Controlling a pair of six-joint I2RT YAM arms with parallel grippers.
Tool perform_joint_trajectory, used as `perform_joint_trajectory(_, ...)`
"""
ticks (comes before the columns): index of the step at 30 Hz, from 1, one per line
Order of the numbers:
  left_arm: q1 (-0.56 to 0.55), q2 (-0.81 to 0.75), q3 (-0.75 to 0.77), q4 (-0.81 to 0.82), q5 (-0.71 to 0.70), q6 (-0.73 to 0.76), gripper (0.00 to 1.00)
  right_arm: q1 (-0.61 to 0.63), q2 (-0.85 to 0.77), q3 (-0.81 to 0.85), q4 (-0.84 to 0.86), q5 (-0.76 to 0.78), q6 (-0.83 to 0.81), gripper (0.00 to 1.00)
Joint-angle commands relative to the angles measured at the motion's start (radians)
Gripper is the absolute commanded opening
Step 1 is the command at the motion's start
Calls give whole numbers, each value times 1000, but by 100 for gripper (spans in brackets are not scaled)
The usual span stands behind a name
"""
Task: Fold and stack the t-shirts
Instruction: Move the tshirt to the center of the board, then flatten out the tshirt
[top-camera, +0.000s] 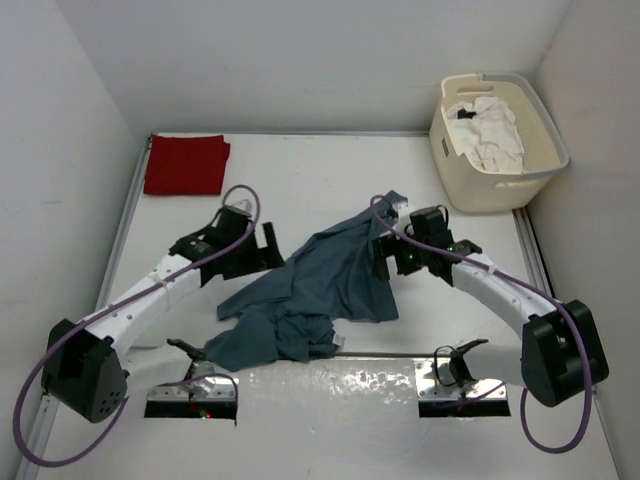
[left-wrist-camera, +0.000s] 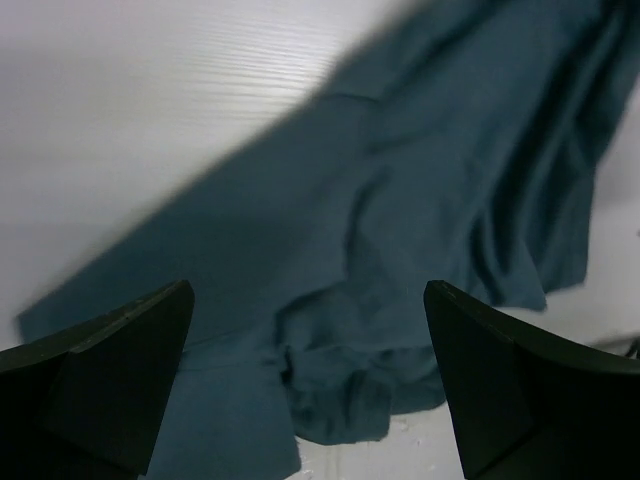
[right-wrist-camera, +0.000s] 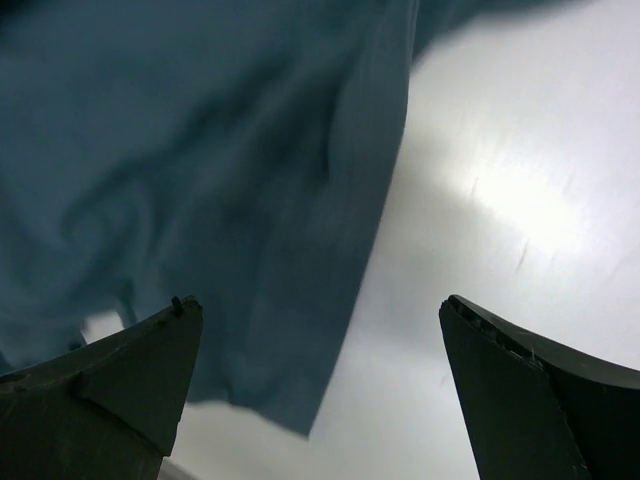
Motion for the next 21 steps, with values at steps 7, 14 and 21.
perform_joint_trajectory(7,-162,304,114,198,-60,80,100,22,-61,-193,-19,-37,67,99)
perform_joint_trajectory(14,-176,479,257,190,-203,134,91,25,-34,-258,107,-129,99,99)
perform_joint_trajectory(21,-179,622,305,229,-165,180,77,28,68,-243,199,-114,119,98)
